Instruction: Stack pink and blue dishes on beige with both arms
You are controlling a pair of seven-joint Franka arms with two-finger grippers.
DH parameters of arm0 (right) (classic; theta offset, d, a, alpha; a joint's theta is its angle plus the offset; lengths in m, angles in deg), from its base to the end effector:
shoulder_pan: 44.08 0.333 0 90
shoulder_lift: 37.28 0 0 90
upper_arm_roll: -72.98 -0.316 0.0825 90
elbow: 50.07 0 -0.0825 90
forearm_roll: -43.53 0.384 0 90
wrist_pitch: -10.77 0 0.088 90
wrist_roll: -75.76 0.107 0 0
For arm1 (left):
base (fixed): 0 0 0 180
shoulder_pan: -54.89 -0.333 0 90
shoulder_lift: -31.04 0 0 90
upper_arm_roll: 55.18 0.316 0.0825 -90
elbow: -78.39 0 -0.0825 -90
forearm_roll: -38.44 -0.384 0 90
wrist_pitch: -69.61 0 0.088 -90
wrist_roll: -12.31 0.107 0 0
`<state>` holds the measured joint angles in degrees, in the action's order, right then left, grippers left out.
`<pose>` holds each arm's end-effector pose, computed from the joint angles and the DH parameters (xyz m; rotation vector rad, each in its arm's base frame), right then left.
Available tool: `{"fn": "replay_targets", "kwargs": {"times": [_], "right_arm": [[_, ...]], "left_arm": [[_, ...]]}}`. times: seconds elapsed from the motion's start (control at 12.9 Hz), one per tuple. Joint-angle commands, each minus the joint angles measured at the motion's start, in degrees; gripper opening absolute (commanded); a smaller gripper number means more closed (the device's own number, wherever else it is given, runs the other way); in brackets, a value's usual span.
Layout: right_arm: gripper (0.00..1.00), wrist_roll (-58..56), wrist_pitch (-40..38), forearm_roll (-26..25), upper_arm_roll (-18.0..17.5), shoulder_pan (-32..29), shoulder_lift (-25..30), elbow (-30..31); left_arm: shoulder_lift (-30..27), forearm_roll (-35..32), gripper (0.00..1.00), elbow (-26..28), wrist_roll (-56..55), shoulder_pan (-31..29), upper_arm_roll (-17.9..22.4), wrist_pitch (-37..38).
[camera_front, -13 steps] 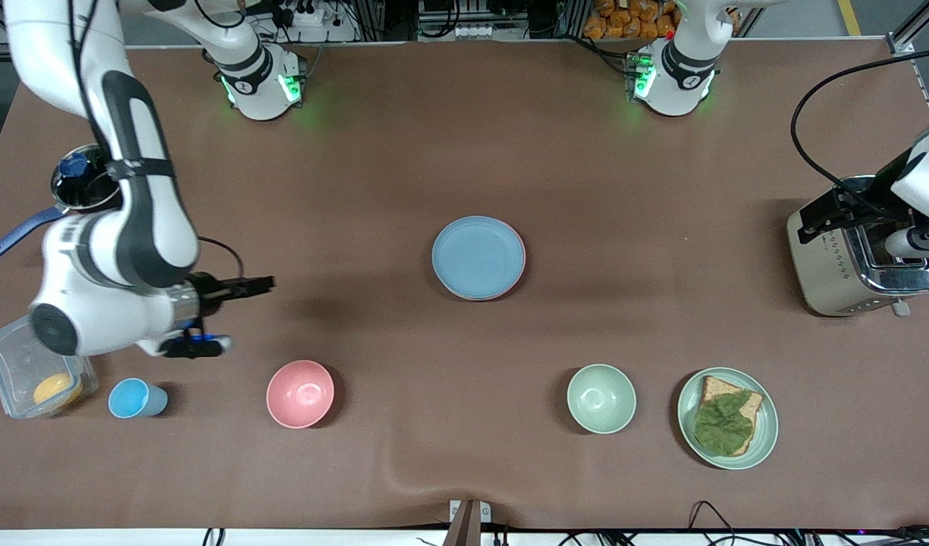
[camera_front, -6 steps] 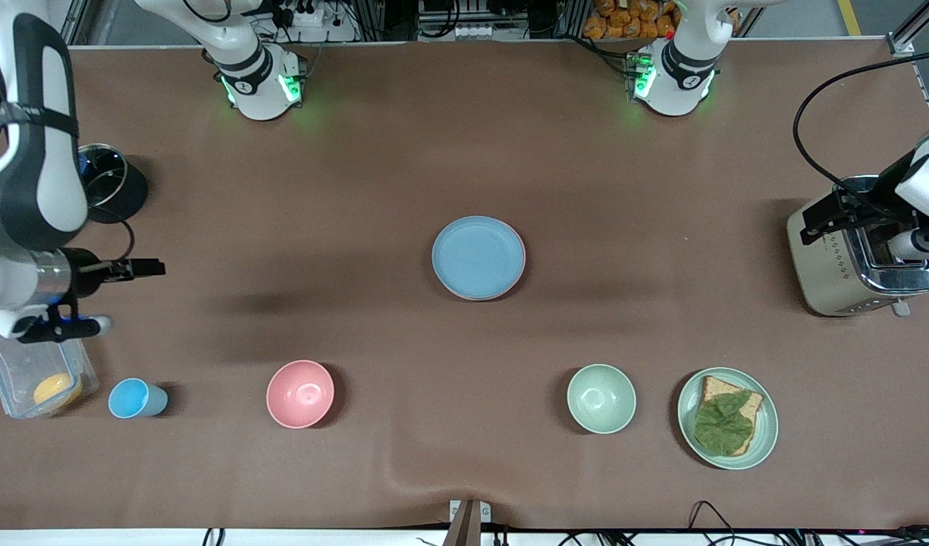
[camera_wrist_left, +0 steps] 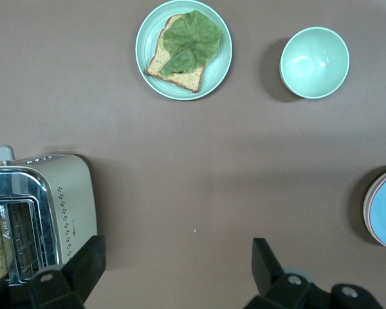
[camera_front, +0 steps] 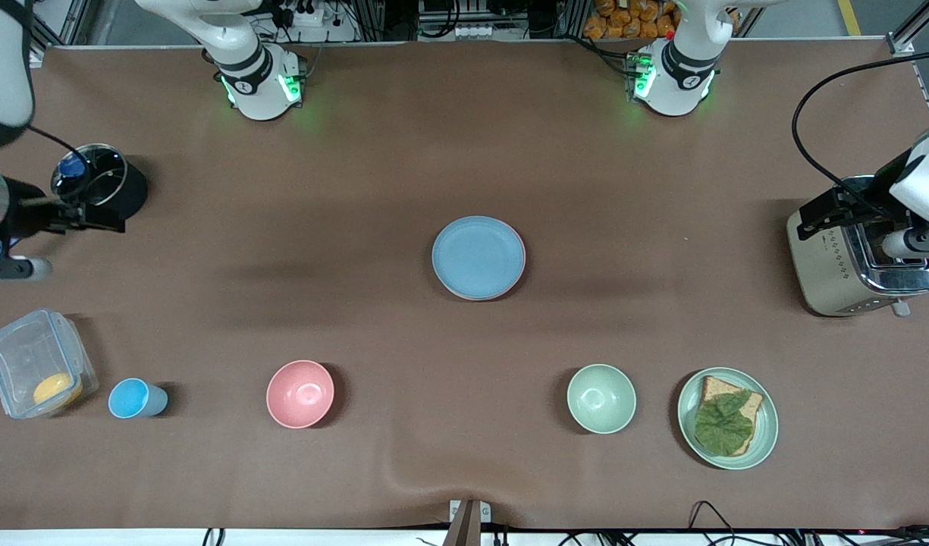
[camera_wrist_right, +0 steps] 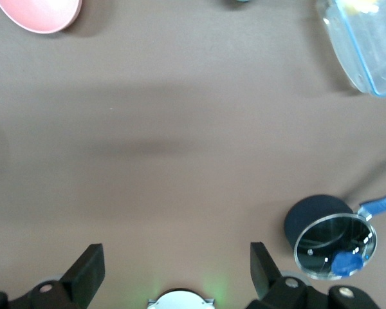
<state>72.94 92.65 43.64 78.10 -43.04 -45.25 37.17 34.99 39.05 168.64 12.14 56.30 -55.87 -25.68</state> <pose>0.5750 -0.0375 0.5577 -3.1168 0.0351 0.3637 0.5827 -0.0222 0.5914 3.1292 -0.0513 0.0294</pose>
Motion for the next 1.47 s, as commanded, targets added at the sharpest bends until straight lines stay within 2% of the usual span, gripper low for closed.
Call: {"fn": "replay_targets", "kwargs": {"times": [0.0,0.15,1.39], "right_arm": [[1.00,4.0,-0.1,-2.0,-2.0,-0.2,4.8,2.7],[1.00,4.1,-0.3,-1.2,-2.0,-0.1,6.0,2.1],[1.00,3.6,4.1,-1.1,-2.0,1.2,4.9,-0.6]], "left_arm": [[0.0,0.5,1.00,-0.9,1.4,-0.8,-0.2,1.2],[0.2,-0.3,1.00,-1.0,1.4,-1.0,-0.2,1.2],[0.4,-0.3,1.00,-1.1,1.3,-1.3,-0.3,1.2]]}}
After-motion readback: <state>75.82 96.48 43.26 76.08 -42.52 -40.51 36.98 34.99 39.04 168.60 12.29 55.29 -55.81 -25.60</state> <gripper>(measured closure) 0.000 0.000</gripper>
